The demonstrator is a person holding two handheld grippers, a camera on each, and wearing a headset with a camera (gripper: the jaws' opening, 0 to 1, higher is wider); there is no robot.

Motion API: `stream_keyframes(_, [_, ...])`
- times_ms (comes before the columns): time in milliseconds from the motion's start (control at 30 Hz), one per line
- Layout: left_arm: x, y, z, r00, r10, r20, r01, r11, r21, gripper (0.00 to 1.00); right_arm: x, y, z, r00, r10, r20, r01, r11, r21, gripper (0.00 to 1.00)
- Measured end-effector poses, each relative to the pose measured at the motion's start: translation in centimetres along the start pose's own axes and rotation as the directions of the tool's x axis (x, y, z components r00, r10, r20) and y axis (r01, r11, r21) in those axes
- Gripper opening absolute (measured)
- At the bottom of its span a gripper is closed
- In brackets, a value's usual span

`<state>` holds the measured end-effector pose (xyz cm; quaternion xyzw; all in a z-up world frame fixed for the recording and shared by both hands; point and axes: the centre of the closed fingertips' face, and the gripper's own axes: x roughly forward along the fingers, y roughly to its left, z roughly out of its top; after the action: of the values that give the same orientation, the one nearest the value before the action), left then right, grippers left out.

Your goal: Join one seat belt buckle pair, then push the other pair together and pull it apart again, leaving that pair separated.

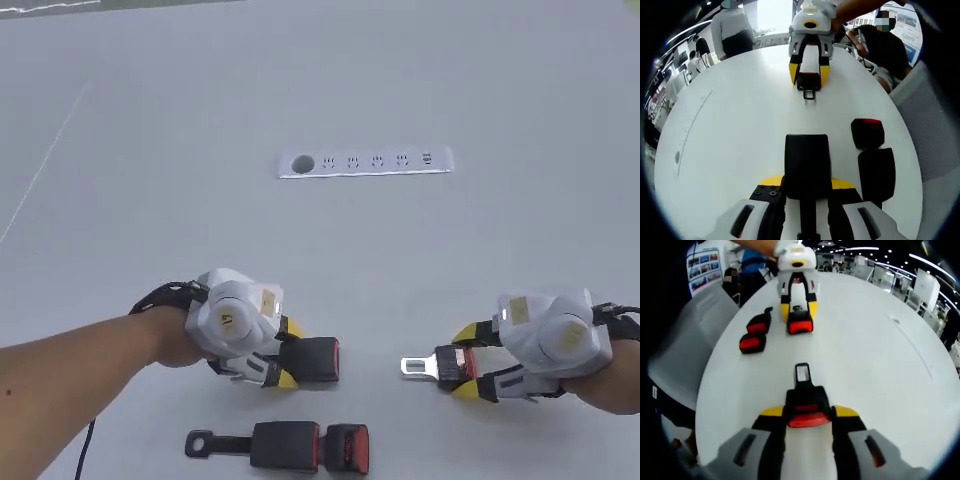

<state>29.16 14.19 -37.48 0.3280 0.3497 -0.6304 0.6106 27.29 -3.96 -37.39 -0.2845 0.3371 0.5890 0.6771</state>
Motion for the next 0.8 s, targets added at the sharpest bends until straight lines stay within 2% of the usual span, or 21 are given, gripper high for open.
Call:
stream_keyframes(100, [0.0, 0.0, 0.0, 1.0, 0.0, 0.0, 0.0, 1.0, -0.001, 0.33, -0.5, 0.2, -0.3, 1.0, 0.0, 0.001, 0.0, 1.0, 0.005, 0.36])
stream_keyframes(333, [0.0, -0.1, 0.1, 1.0, 0.0, 0.0, 0.0, 1.0, 0.009, 0.33, -0.5, 0.4, -0.2, 1.0, 0.004, -0.005, -0.004, 1.0, 0.007, 0.38])
stream_keyframes(433, [0.0, -0.2, 0.2, 1.0, 0.002, -0.002, -0.002, 1.0, 0.009, 0.35, -0.4, 0.5, -0.3, 0.9998, -0.004, -0.019, 0.004, 1.0, -0.004, 0.42])
stream_keyframes(533, [-0.1, -0.7, 0.3, 0.9999, -0.016, 0.004, 0.016, 0.999, -0.028, 0.45, -0.5, -0.1, -0.3, 0.9986, -0.047, -0.024, 0.049, 0.997, 0.054, 0.65])
stream_keyframes(633, [-0.4, -0.7, 0.4, 1.0, -0.003, 0.009, 0.004, 0.997, -0.072, 0.59, -1.0, -0.5, 0.4, 0.9974, -0.071, 0.016, 0.069, 0.993, 0.098, 0.67])
stream_keyframes(700, [-0.9, -0.5, 0.9, 0.9991, 0.022, 0.036, -0.017, 0.992, -0.129, 0.67, -1.2, -0.8, 0.8, 0.994, -0.104, 0.033, 0.099, 0.986, 0.137, 0.71])
stream_keyframes(767, [-1.4, 0.2, 1.5, 0.9958, 0.068, 0.062, -0.056, 0.981, -0.186, 0.76, -1.5, -1.2, 1.5, 0.9864, -0.151, 0.066, 0.137, 0.973, 0.184, 0.72])
stream_keyframes(800, [-1.7, 0.4, 1.8, 0.9929, 0.091, 0.077, -0.073, 0.976, -0.205, 0.81, -1.8, -1.7, 1.9, 0.9775, -0.194, 0.084, 0.171, 0.96, 0.223, 0.72])
